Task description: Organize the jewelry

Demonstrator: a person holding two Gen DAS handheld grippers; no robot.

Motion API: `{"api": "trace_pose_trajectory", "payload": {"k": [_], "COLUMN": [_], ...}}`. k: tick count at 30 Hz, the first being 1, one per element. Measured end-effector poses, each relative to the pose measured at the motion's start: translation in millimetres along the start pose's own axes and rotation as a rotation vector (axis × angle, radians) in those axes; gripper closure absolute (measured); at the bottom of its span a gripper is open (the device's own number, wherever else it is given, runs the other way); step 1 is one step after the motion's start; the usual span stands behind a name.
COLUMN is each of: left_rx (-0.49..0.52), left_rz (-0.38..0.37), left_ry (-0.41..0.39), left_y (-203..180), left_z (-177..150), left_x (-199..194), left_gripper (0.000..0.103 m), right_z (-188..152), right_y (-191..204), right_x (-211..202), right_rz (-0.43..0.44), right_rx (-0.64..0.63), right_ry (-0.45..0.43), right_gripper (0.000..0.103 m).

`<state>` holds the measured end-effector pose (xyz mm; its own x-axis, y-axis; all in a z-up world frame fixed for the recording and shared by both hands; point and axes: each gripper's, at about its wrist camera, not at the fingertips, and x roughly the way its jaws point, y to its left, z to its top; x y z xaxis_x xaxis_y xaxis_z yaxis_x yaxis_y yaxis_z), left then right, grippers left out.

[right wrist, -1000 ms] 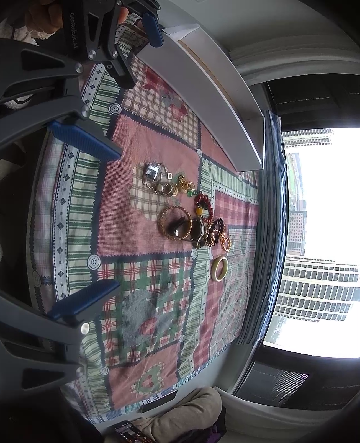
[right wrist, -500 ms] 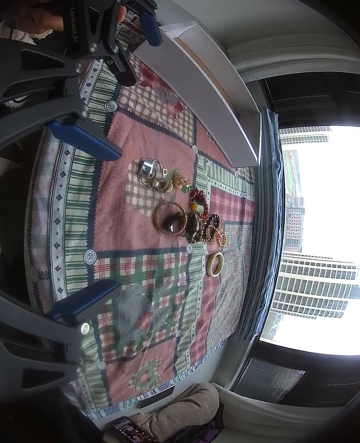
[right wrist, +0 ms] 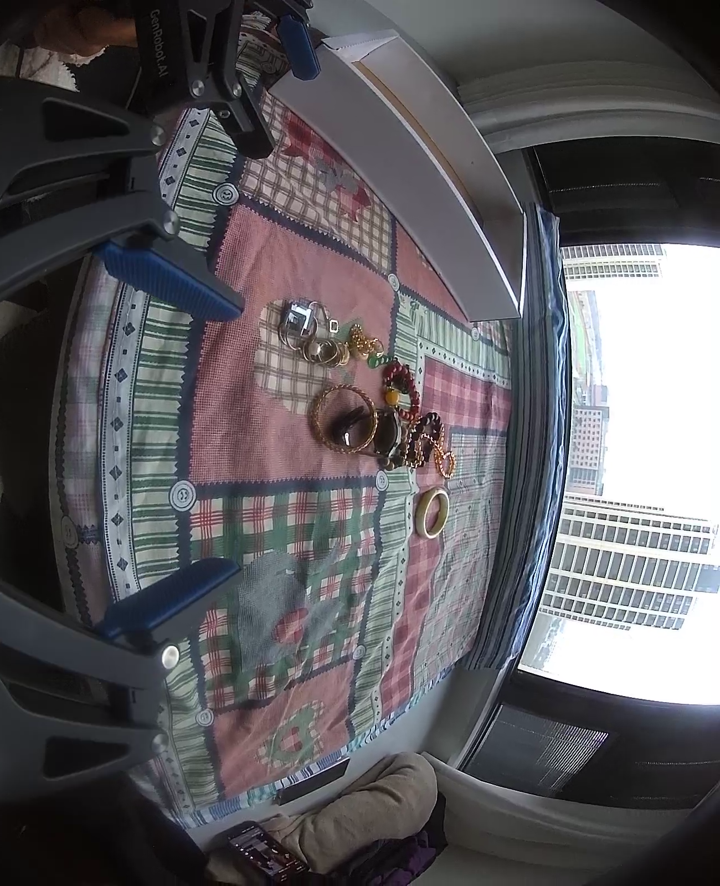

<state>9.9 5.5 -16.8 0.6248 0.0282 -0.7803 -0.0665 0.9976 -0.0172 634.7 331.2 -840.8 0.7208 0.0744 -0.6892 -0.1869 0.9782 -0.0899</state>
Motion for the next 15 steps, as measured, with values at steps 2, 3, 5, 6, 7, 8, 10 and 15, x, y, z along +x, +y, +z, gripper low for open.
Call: {"api": "trace_pose_trajectory", "payload": {"k": [2, 3, 5, 6, 7, 8, 10, 15], "left_rx": [-0.002, -0.005, -0.007, -0.008, -0.007, -0.007, -0.006, -0.005], "left_rz": [-0.003, -0.004, -0.004, -0.005, -0.005, -0.004, -0.001, -0.008], "left_ry": [0.009, 0.01, 0.007, 0.004, 0.0, -0.005, -0.012, -0.018], "left_y": [0.0, 0.3, 0.0, 0.1, 0.1, 0.0, 0.2, 0.0], "left_z": [-0.5, -1.2, -1.5, -1.1, -1.1, -1.1, -0.7, -0.1], "left_x": [1.8, 1.7, 1.0, 0.4, -0.6, -1.5, -2.5, -4.5], "left_gripper": [0.0, 0.0, 0.0, 0.0, 0.0, 0.0, 0.0, 0.0], "right_z": [-0.2, -0.3, -0.3, -0.2, -0.2, 0.1, 0.2, 0.4], "right_y": [0.1, 0.1, 0.1, -0.1, -0.5, -0.9, -2.4, -4.7], "right_x": [0.4, 0.5, 0.4, -0.1, -0.9, -1.7, -2.4, -0.5], "right_rz": [0.0, 0.0, 0.003, 0.004, 0.006, 0.008, 0.014, 0.019], "right_rx": [0.001, 0.001, 0.003, 0.004, 0.006, 0.008, 0.018, 0.034], "right_ry": [0.002, 0.002, 0.003, 0.001, -0.002, -0.005, -0.01, -0.006], "right_gripper": [0.014, 0.014, 0.014, 0.014, 0.014, 0.014, 0.014, 0.014]}}
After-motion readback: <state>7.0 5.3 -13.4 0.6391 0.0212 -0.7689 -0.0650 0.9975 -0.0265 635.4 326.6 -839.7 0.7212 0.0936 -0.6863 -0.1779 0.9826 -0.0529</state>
